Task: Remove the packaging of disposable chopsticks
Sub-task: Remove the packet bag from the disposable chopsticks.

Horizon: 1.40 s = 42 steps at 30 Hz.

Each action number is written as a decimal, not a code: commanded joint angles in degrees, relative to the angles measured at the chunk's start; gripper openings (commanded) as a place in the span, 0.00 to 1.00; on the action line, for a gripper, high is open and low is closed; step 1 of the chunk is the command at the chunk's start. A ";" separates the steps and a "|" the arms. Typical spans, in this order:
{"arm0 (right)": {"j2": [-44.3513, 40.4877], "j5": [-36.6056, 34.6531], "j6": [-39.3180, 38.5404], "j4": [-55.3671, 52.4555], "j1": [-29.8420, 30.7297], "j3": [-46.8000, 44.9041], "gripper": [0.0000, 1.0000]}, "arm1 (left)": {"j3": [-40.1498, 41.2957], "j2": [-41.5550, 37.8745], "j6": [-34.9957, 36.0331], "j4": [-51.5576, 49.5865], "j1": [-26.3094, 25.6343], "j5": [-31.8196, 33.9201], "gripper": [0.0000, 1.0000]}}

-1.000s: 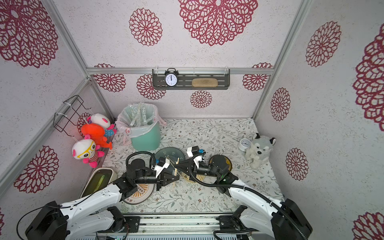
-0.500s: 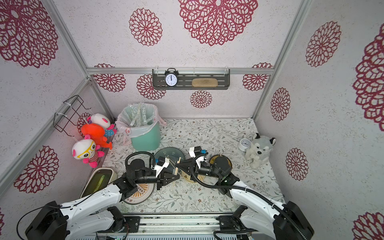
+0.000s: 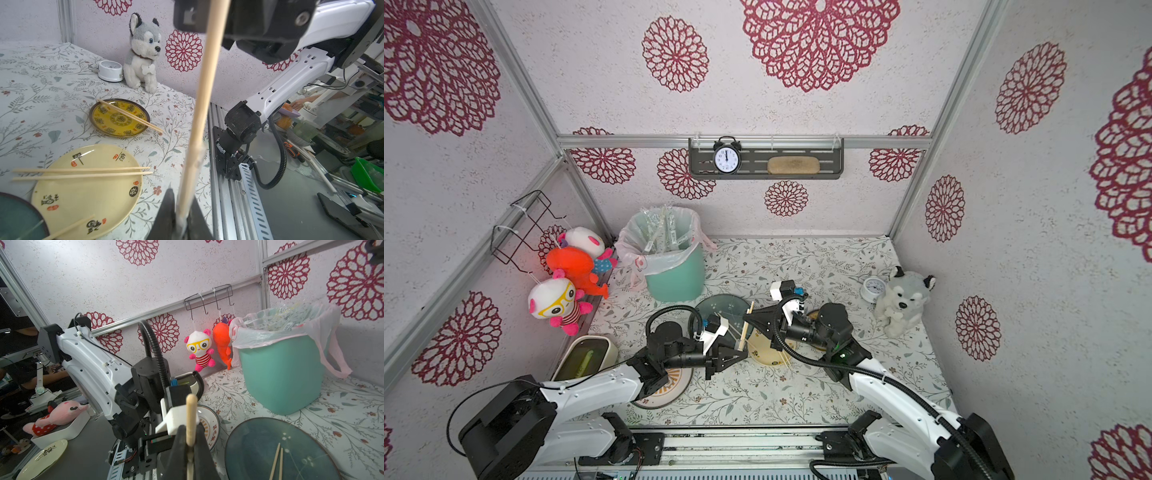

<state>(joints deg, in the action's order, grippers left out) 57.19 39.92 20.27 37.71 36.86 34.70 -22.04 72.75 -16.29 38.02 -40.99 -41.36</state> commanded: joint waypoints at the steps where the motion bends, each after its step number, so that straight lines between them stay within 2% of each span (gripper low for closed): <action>1: -3.30 -1.72 -1.85 5.29 -0.65 3.28 0.00 | 1.26 -0.45 0.29 -4.73 -0.01 2.58 0.09; 2: -3.46 -1.82 -2.03 4.87 -0.73 3.27 0.00 | 1.82 -1.07 -0.19 -3.61 0.10 2.60 0.02; 3: -3.21 -1.87 -2.08 4.71 -0.74 3.19 0.00 | 2.55 -2.17 -1.01 -1.37 0.12 2.60 0.00; 9: 1.23 0.60 0.95 9.36 -0.66 0.57 0.00 | 1.04 -7.84 1.17 -6.16 -0.23 1.81 0.00; 13: 1.04 -1.14 -0.17 9.42 -0.87 0.20 0.00 | -0.06 -6.75 2.01 -9.00 -0.32 1.76 0.00; 16: -0.61 -2.30 -1.49 4.98 -2.70 3.55 0.00 | 0.85 -4.40 1.97 -8.87 -0.32 2.82 0.00; 21: -1.71 -1.12 -0.19 4.65 -5.91 7.98 0.00 | 3.21 -2.29 0.84 -5.78 0.04 3.50 0.00; 27: 0.07 0.87 4.24 10.45 -5.84 6.84 0.00 | 2.30 -3.58 1.97 -7.13 0.04 1.69 0.00; 28: 0.33 1.01 4.69 11.73 -5.76 5.74 0.00 | 2.21 -3.67 1.83 -6.69 -0.05 1.51 0.00; 29: 0.09 0.40 4.76 12.45 -5.75 4.84 0.00 | 2.02 -3.51 1.71 -6.39 -0.22 1.06 0.08; 31: -1.30 -2.00 3.63 11.92 -5.91 3.89 0.00 | 1.64 -2.53 1.79 -6.70 -0.32 -0.02 0.12; 33: -2.41 -3.41 2.76 10.23 -6.10 4.50 0.00 | 1.75 -1.33 1.79 -6.32 -0.36 0.40 0.20; 35: -2.78 -3.29 2.75 9.97 -6.10 5.32 0.00 | 2.17 -0.28 1.54 -5.32 -0.32 0.56 0.20; 36: -2.78 -2.98 2.80 9.71 -6.10 5.76 0.00 | 2.37 0.06 1.46 -4.82 -0.29 0.69 0.20; 40: -2.90 -3.20 2.05 8.79 -6.11 5.91 0.00 | 2.60 0.13 1.18 -4.07 -0.23 0.89 0.02; 42: -3.59 -4.56 0.87 7.04 -6.19 6.07 0.00 | 3.01 -0.93 0.90 -3.98 0.02 2.14 0.00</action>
<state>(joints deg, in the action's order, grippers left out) 55.02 37.34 23.38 43.44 30.89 38.92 -19.86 72.82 -15.44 33.45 -41.10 -39.70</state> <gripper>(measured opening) 0.075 0.043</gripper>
